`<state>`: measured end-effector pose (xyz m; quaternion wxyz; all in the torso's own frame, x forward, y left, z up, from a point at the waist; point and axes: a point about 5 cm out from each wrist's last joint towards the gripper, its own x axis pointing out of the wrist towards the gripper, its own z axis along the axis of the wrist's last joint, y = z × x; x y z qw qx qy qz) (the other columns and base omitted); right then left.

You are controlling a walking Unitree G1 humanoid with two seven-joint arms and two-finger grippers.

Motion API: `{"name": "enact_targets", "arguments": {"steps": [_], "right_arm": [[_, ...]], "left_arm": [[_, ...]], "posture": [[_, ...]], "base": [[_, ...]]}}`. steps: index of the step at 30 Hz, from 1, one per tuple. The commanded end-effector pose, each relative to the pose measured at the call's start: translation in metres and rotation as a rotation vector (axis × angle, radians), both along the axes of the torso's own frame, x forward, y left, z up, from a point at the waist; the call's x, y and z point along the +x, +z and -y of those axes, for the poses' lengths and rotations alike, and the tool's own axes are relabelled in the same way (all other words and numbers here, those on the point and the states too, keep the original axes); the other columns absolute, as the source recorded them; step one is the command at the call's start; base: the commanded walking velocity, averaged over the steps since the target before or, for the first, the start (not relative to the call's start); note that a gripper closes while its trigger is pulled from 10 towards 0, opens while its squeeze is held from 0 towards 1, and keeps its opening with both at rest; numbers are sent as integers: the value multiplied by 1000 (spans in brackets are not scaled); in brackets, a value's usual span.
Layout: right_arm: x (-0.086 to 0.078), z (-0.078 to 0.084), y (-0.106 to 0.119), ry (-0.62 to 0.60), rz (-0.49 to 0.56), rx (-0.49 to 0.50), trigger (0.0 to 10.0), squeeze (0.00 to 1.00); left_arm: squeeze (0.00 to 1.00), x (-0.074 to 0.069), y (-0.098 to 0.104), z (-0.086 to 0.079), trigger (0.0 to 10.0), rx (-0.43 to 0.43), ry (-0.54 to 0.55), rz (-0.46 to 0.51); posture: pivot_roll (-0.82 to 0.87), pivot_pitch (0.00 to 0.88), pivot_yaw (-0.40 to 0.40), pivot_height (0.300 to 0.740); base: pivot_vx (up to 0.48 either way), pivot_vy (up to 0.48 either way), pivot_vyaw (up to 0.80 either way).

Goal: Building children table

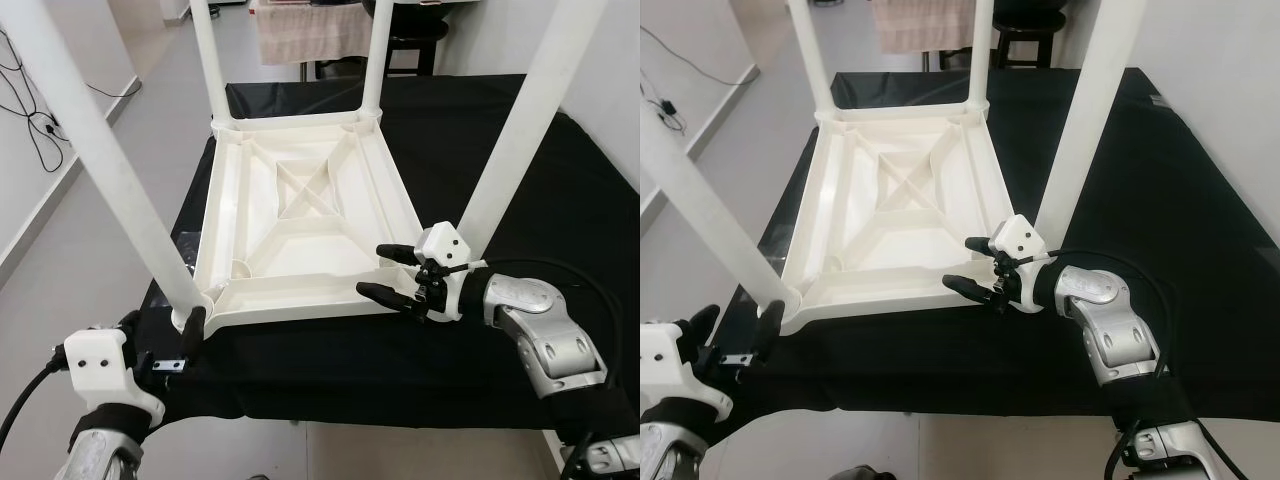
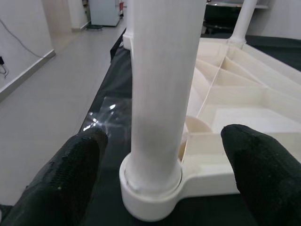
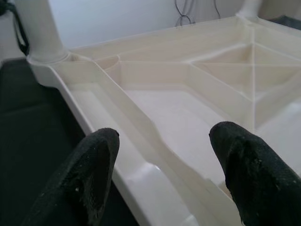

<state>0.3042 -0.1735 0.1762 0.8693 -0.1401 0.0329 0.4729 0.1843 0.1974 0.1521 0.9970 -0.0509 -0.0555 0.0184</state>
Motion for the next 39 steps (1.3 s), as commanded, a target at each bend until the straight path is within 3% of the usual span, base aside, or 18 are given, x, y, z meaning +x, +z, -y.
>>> {"name": "enact_targets", "arguments": {"steps": [1, 5, 13, 15, 20, 21, 27, 31, 32, 33, 36, 38, 39], "right_arm": [[-11, -5, 9, 101, -2, 71, 10000, 0], [-25, -3, 12, 194, -39, 91, 10000, 0], [-45, 4, 2, 218, -109, 78, 10000, 0], [-59, 11, -4, 198, -147, 91, 10000, 0], [-68, 22, -7, 152, -169, 95, 10000, 0], [-74, 34, -5, 108, -174, 99, 10000, 0], [-78, 43, -1, 74, -171, 98, 10000, 0], [-92, 67, 6, 18, -177, 73, 10000, 0], [-95, 74, 8, -7, -170, 62, 10000, 0], [-95, 80, 13, -39, -152, 54, 10000, 0], [-95, 83, 16, -59, -139, 50, 10000, 0], [-83, 91, 51, -144, 23, 205, 10000, 0], [-83, 91, 51, -144, 23, 205, 10000, 0]], "left_arm": [[1000, 0, -6, -5, 10000, 15, 30, -21], [1000, 2, -9, -8, 10000, 16, 40, -26], [1000, 8, -16, -15, 10000, 23, 61, -31], [1000, 15, -18, -23, 10000, 31, 73, -28], [1000, 24, -18, -29, 10000, 43, 71, -18], [1000, 32, -18, -32, 10000, 53, 64, -10], [1000, 38, -21, -32, 10000, 58, 53, -13], [1000, 47, -27, -30, 10000, 53, 22, -28], [788, 49, -30, -29, 10000, 50, 8, -39], [0, 50, -33, -28, 10000, 46, -4, -46], [0, 51, -35, -28, 10000, 43, -10, -50], [0, 53, -43, -31, 10000, 36, -4, -66], [0, 53, -43, -31, 10000, 36, -4, -66]], "posture": [[106, 111, 26, 740], [98, 112, 25, 740], [77, 114, 26, 740], [72, 115, 27, 740], [54, 118, 30, 740], [44, 117, 32, 740], [32, 117, 31, 740], [10, 114, 35, 740], [7, 114, 36, 740], [7, 114, 36, 740], [0, 112, 39, 740], [-3, 109, 35, 740], [-3, 109, 35, 740]], "base": [[0, 0, 0], [0, 0, 0], [0, 0, 0], [0, 0, 0], [0, 0, 0], [0, 0, 0], [0, 0, 0], [0, 0, 0], [0, 0, 0], [0, 0, 0], [0, 0, 0], [0, 0, 0], [0, 0, 0]]}}
